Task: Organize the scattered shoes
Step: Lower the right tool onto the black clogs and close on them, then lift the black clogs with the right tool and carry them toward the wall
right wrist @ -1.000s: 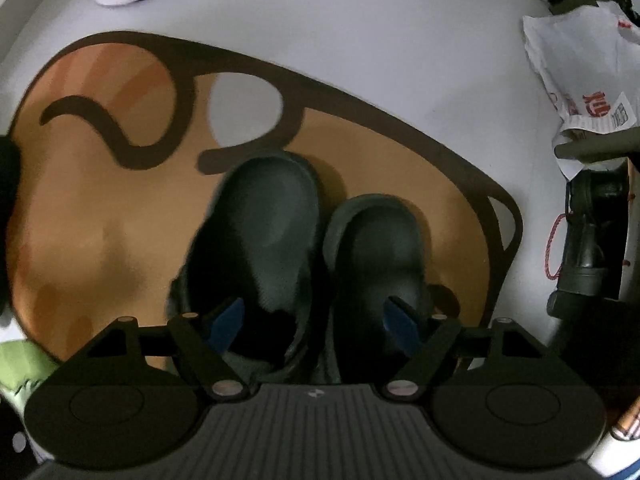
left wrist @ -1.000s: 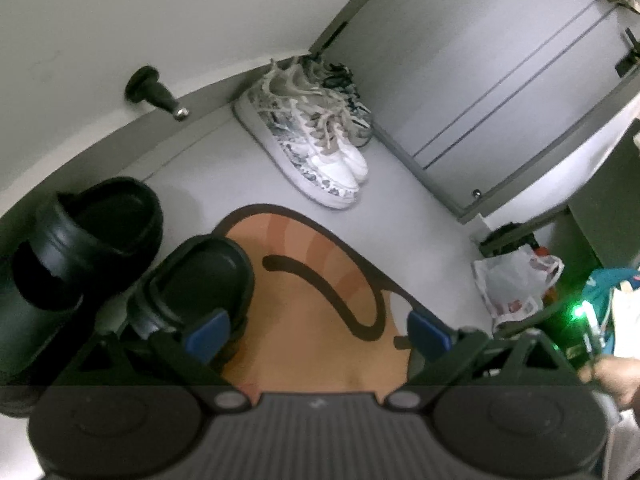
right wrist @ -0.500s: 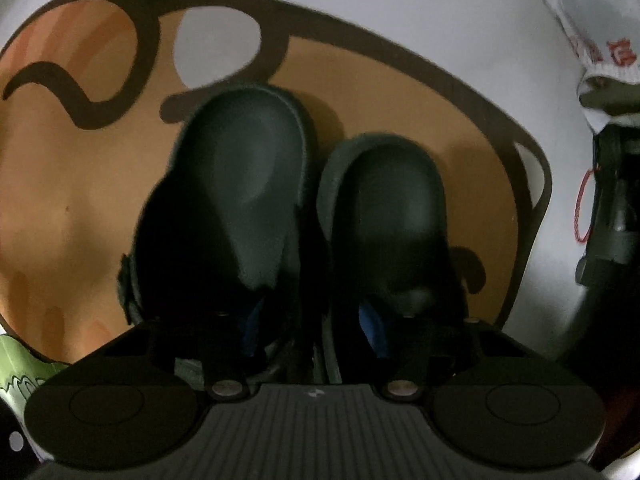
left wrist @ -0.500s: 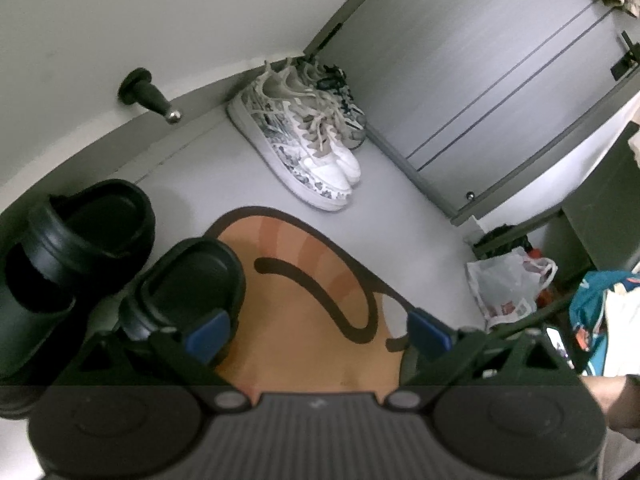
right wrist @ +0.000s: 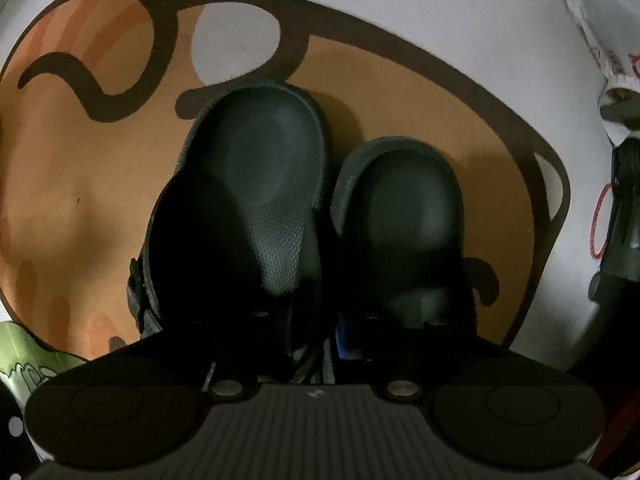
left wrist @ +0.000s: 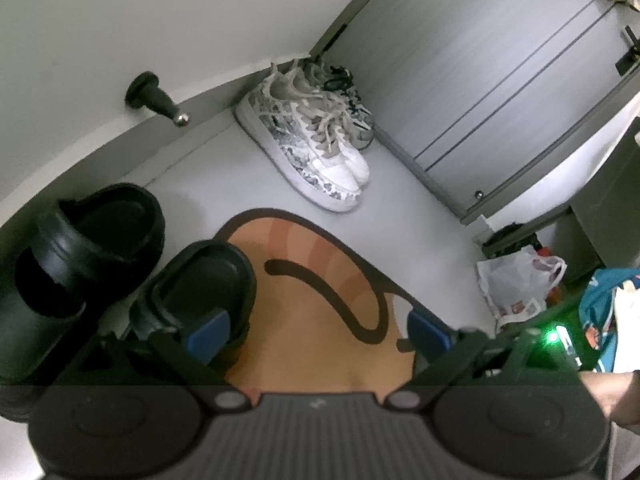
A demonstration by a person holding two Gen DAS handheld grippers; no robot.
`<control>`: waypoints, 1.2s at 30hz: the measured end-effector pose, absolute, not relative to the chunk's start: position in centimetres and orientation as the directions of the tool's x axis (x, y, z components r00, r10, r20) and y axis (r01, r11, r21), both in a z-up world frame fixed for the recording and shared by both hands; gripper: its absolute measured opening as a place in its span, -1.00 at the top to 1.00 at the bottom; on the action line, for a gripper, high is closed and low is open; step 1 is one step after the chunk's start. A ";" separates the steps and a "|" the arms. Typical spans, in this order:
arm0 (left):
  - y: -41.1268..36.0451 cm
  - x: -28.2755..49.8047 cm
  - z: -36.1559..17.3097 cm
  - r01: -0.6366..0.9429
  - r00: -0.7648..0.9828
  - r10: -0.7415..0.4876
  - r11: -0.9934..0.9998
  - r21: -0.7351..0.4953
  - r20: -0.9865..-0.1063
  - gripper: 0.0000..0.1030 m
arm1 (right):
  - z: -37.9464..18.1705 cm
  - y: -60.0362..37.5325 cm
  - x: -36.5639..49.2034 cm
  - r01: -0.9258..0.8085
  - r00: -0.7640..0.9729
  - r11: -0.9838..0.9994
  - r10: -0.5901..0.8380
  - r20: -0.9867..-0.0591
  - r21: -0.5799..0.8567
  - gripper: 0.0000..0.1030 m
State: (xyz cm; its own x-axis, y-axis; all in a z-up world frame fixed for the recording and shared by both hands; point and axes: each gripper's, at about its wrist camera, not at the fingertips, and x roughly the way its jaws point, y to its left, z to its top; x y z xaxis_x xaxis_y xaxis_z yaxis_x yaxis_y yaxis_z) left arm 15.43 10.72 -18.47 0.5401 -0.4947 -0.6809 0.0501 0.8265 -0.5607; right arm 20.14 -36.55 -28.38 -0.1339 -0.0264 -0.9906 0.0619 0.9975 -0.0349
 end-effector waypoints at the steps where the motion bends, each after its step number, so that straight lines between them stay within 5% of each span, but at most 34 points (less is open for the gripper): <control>1: 10.7 15.4 -18.5 0.051 0.538 -0.496 0.826 -0.561 -0.682 -0.89 | -28.1 -36.6 20.3 0.064 -0.124 0.998 -0.017 -0.992 -0.025 0.62; 21: 10.7 15.5 -18.8 0.037 0.529 -0.489 0.830 -0.556 -0.694 -0.89 | -22.3 -32.9 25.3 -0.130 0.201 0.989 -0.043 -0.979 -0.071 0.67; 24: 10.9 15.4 -18.8 0.026 0.529 -0.487 0.828 -0.559 -0.695 -0.89 | -21.6 -32.0 25.9 -0.166 0.236 0.984 -0.029 -0.971 -0.069 0.91; 27: 11.1 15.5 -18.7 0.015 0.535 -0.477 0.831 -0.557 -0.697 -0.88 | -20.7 -30.7 25.9 -0.222 0.272 0.973 -0.008 -0.962 -0.071 0.91; 36: 11.3 15.3 -18.4 0.018 0.545 -0.468 0.836 -0.549 -0.695 -0.89 | -21.4 -28.9 27.6 -0.263 0.246 0.960 -0.033 -0.969 -0.099 0.89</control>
State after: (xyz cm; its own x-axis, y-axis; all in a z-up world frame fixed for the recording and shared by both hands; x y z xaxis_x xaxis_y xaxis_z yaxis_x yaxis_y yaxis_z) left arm 15.34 11.30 -18.45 0.5450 -0.4684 -0.6954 0.0181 0.8358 -0.5488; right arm 27.63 -28.92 -21.44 0.2459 -0.0327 -0.9687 -0.2626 0.9598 -0.0990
